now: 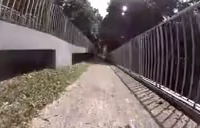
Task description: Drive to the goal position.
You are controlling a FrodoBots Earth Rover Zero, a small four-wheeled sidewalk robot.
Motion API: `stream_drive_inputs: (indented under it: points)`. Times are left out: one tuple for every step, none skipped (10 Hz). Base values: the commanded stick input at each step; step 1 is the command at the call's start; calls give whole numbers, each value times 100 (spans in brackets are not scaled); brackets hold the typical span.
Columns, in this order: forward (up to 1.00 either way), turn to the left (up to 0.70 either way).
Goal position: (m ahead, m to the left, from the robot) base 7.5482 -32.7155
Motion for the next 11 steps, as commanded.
stream_drive_inputs:
  points:
    - [100,0]
    - [100,0]
    - [100,0]
    - [100,0]
    - [100,0]
    - [100,0]
    - [100,0]
    - [100,0]
    - [100,0]
    - [100,0]
    - [100,0]
